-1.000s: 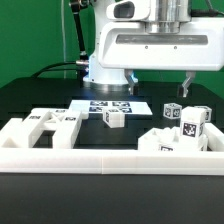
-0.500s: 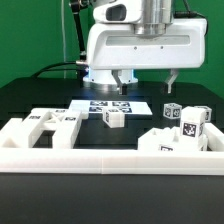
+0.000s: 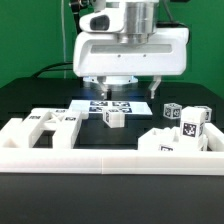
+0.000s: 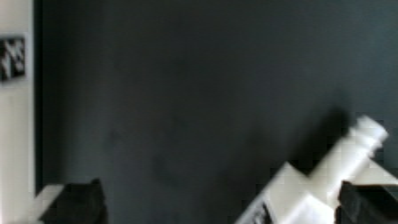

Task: Assemble chair

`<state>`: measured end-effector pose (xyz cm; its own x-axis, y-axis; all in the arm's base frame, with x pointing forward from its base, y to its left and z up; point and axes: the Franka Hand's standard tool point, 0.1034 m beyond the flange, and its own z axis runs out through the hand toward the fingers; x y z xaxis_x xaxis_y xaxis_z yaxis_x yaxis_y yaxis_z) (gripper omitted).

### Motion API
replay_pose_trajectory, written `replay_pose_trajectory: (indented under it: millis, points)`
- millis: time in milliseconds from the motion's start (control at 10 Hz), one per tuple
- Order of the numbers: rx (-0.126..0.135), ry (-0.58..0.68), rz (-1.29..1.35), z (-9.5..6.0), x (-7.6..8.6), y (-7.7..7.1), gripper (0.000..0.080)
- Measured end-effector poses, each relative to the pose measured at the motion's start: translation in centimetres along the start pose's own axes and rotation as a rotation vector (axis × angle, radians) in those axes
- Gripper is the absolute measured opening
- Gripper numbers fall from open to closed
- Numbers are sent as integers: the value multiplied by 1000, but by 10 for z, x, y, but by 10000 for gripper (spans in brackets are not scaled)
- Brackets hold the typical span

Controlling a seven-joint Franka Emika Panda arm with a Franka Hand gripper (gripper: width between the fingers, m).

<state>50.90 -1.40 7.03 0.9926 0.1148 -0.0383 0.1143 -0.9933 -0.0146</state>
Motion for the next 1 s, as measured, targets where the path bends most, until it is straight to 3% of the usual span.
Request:
replay_pose_trajectory:
  millis: [200, 700, 1000]
  points:
    - [-12, 1, -12, 9, -12, 14, 649]
    - [-14, 3, -9, 10, -12, 14, 649]
    - [-26, -5, -17, 33, -39, 9, 649]
